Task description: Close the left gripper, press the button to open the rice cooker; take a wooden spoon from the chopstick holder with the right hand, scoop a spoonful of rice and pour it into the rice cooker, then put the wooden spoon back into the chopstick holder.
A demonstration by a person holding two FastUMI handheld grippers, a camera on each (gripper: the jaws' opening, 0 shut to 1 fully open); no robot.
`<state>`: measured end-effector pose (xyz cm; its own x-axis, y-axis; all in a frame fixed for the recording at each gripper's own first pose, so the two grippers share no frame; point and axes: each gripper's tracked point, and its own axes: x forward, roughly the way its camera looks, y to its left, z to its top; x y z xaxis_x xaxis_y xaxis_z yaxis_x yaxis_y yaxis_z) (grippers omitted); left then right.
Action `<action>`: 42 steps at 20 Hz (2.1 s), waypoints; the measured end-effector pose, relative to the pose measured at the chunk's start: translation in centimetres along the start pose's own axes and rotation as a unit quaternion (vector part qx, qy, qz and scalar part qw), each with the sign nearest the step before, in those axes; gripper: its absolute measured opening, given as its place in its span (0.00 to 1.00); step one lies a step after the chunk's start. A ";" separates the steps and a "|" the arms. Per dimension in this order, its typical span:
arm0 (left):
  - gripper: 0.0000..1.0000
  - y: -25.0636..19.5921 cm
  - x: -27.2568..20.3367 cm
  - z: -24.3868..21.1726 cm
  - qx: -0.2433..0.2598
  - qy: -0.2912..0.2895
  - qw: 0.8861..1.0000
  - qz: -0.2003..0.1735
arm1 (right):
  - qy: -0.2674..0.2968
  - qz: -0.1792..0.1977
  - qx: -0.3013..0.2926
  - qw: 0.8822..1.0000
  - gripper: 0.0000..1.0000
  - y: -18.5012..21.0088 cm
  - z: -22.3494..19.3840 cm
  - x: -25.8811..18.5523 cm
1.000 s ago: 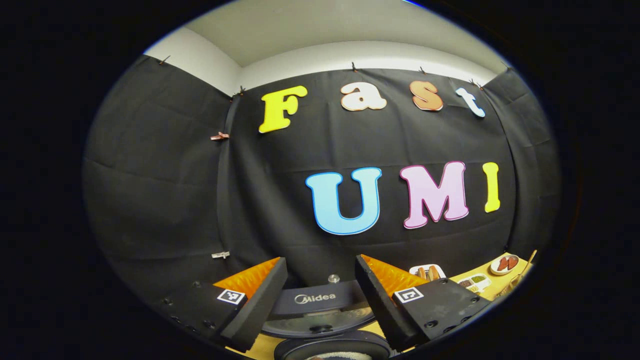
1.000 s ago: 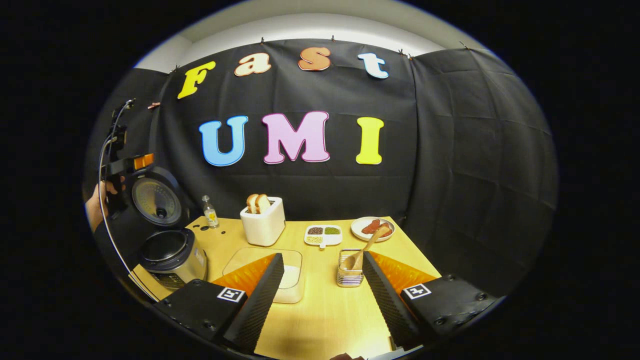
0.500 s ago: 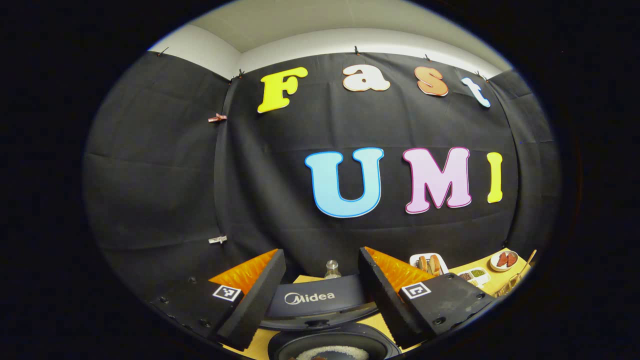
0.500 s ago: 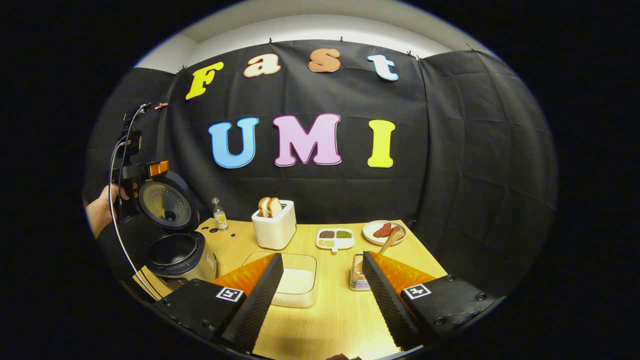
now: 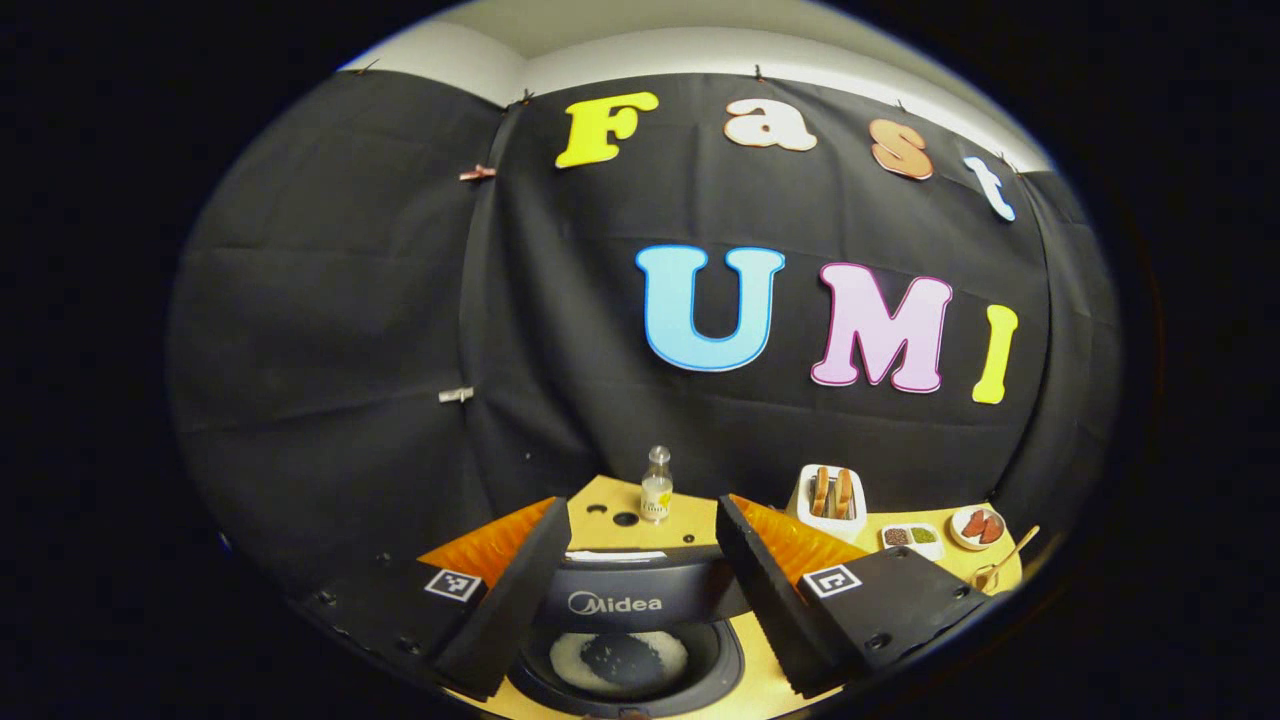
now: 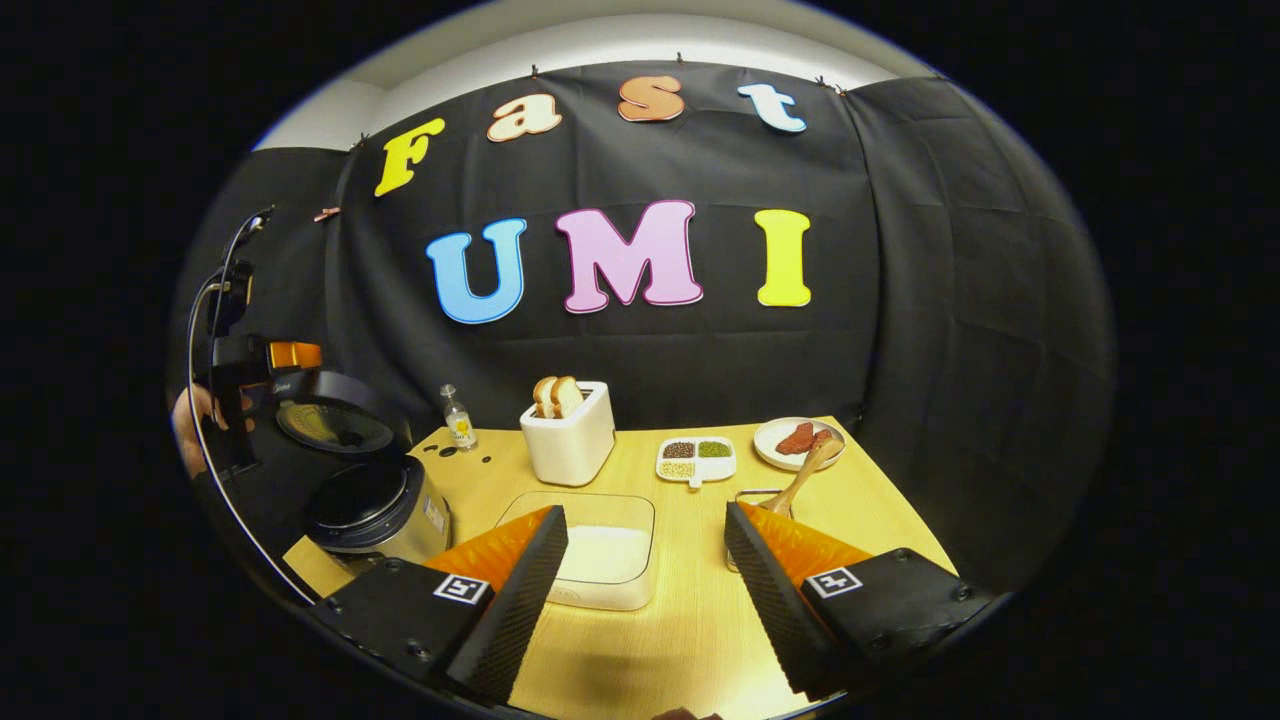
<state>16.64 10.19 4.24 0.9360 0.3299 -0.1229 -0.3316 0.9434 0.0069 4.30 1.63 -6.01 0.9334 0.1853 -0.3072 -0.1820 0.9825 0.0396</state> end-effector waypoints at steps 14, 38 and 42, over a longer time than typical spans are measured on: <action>1.00 0.6 -2.4 -14.9 0.033 0.103 0.994 0.019 | 0.044 -0.004 -0.031 0.999 0.99 -0.9 -2.9 2.2; 0.95 -6.9 -10.5 -8.8 -0.019 0.000 0.999 -0.040 | -0.035 -0.012 -0.047 0.998 0.99 -6.5 2.6 3.5; 0.95 -11.4 -13.6 -7.1 0.037 -0.029 0.997 -0.060 | -0.064 0.011 -0.016 0.998 0.99 -7.7 4.7 2.5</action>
<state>6.90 -5.27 -1.17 0.9742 0.2142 -0.0705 -0.2095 0.9754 0.0693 9.49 -5.38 -2.61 0.9608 0.2091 -0.1818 -0.2101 0.9776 0.0141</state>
